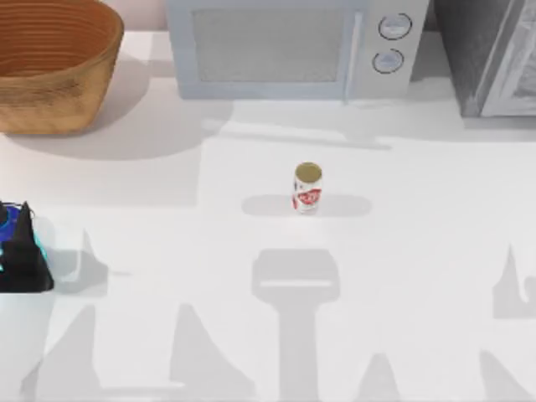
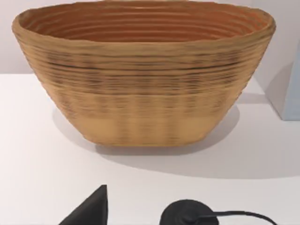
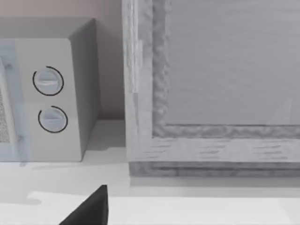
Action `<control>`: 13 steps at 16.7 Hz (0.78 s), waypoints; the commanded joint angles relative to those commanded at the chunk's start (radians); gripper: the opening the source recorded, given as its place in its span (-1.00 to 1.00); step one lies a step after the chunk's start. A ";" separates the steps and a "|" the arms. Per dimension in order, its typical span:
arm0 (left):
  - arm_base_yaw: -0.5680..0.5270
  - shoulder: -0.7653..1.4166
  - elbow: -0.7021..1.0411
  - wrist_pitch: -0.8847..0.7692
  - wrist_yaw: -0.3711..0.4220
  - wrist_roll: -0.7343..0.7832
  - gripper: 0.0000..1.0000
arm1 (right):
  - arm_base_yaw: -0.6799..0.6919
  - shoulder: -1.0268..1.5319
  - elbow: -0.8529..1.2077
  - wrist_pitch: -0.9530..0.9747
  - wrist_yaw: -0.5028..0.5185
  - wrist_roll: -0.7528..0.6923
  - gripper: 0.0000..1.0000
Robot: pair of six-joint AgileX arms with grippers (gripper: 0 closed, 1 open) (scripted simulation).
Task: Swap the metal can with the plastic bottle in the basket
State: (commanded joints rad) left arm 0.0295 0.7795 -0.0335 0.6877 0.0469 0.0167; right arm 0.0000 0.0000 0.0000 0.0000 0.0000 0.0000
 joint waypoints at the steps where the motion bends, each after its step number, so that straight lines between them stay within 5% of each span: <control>1: 0.003 0.081 -0.004 0.072 0.005 0.002 1.00 | 0.000 0.000 0.000 0.000 0.000 0.000 1.00; 13: 0.037 0.882 -0.047 0.770 0.050 0.025 1.00 | 0.000 0.000 0.000 0.000 0.000 0.000 1.00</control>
State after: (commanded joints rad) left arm 0.0668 1.6614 -0.0806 1.4580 0.0967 0.0413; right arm 0.0000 0.0000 0.0000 0.0000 0.0000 0.0000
